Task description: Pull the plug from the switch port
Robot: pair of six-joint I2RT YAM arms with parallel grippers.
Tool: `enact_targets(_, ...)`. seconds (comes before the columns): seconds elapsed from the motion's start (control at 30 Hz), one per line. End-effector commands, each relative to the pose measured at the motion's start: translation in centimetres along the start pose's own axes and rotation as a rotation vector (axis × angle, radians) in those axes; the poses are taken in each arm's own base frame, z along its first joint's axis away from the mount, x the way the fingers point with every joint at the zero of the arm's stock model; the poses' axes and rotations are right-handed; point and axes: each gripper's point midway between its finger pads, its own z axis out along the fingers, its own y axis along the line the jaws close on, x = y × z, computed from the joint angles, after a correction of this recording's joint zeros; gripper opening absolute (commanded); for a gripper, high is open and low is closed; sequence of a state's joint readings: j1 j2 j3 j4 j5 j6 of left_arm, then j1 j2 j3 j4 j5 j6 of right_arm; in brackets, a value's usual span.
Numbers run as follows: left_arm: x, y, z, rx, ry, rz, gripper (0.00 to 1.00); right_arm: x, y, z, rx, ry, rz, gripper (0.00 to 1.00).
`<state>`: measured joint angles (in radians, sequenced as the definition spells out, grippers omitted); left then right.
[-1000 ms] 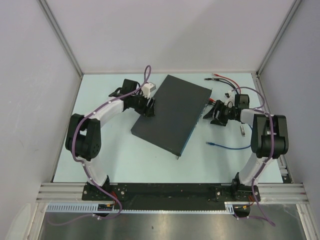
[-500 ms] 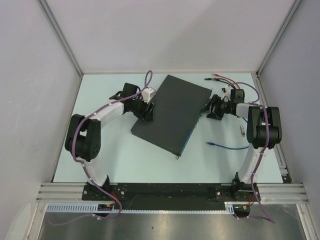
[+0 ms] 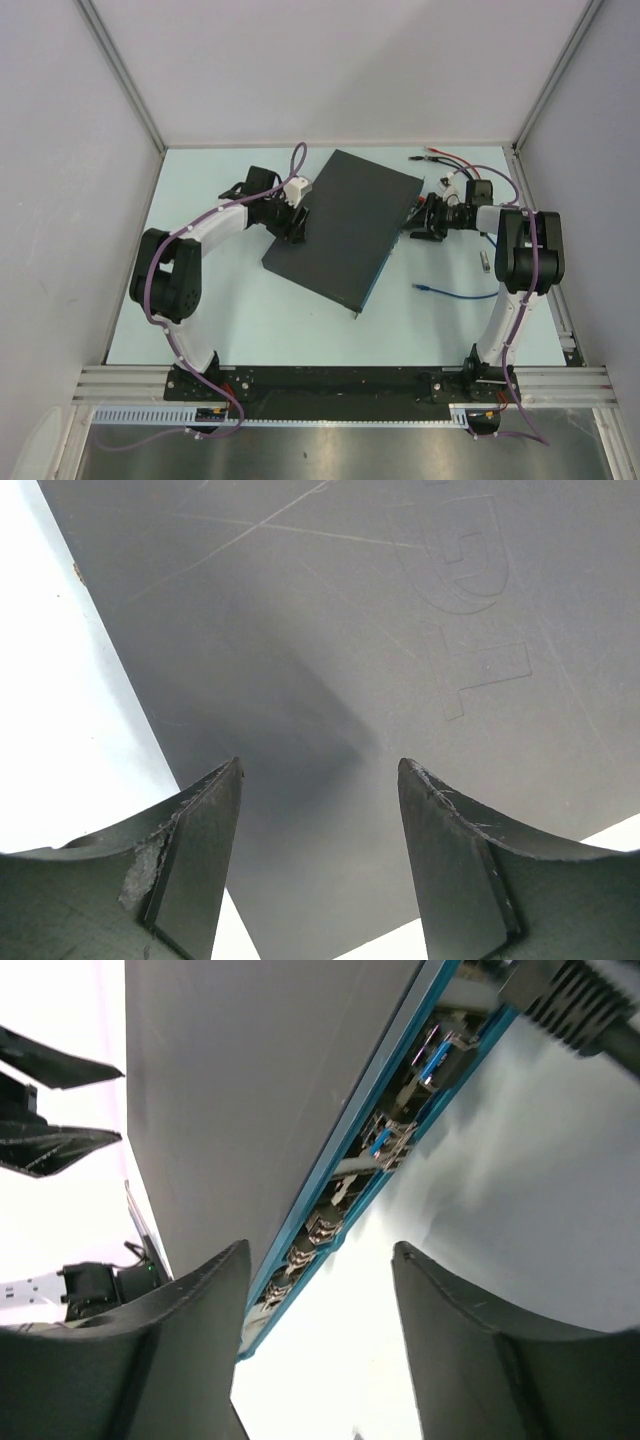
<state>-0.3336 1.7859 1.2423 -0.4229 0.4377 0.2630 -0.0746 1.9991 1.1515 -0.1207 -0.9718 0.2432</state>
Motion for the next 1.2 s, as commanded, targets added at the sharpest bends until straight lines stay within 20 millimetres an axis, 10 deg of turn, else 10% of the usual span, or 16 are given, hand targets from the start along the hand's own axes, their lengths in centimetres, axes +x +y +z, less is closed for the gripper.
enact_targets(0.0, -1.1, -0.5, -0.8, -0.002, -0.034, 0.041, 0.69, 0.6, 0.3, 0.1, -0.019, 0.029, -0.034, 0.61)
enact_targets(0.87, -0.7, -0.8, -0.7, -0.007, -0.024, 0.061, 0.69, 0.2, -4.4, 0.9, 0.343, -0.033, 0.048, 0.48)
enact_targets(1.17, -0.9, -1.2, 0.2, 0.023, -0.027, 0.031, 0.69, 3.9, -10.1, -7.0, 0.971, 0.018, 0.115, 0.37)
